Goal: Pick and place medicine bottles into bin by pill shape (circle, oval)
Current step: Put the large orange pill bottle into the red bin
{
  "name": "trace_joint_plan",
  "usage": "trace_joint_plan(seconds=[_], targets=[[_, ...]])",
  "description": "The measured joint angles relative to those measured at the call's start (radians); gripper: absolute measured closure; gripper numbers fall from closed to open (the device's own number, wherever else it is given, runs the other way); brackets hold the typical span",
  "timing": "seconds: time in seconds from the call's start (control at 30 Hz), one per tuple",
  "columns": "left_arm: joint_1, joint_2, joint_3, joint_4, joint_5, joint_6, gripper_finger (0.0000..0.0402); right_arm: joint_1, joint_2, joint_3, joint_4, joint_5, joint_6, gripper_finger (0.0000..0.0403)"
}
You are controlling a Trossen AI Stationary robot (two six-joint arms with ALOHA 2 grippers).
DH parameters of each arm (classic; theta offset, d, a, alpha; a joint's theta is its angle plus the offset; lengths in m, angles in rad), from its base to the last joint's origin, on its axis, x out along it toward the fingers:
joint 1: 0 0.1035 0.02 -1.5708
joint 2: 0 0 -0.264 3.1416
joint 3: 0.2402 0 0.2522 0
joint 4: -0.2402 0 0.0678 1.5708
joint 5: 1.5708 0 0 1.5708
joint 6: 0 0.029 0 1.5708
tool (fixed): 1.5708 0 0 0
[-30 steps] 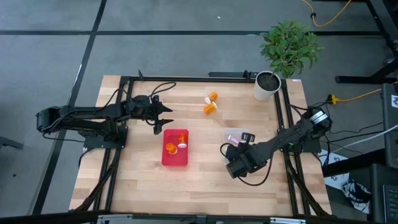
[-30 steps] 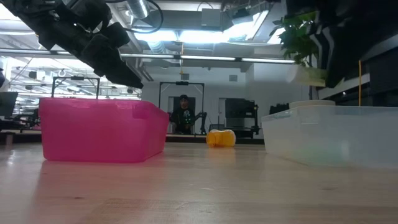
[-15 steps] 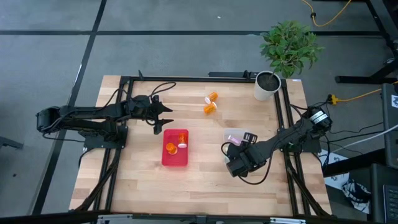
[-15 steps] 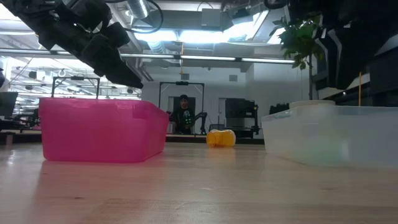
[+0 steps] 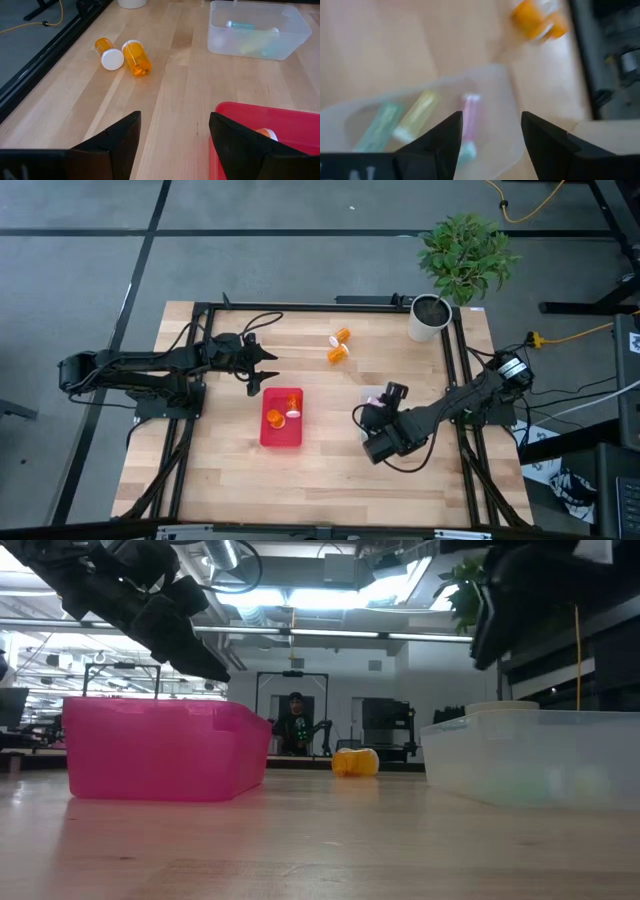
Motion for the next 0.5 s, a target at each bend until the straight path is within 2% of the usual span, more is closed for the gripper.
trace_joint_plan(seconds=[0.1,0.2,0.5], targets=[[0.000,0.000,0.000,0.000,0.000,0.000,0.0172,-0.013,0.000,0.000,0.016,0.086,0.000,0.0198],[0.000,0.000,0.000,0.000,0.000,0.000,0.0172,-0.055,0.000,0.000,0.074,0.129,-0.006,0.0198],[0.000,0.000,0.000,0.000,0.000,0.000,0.0172,-0.214,0.001,0.000,0.164,0.111,-0.137,0.0198]])
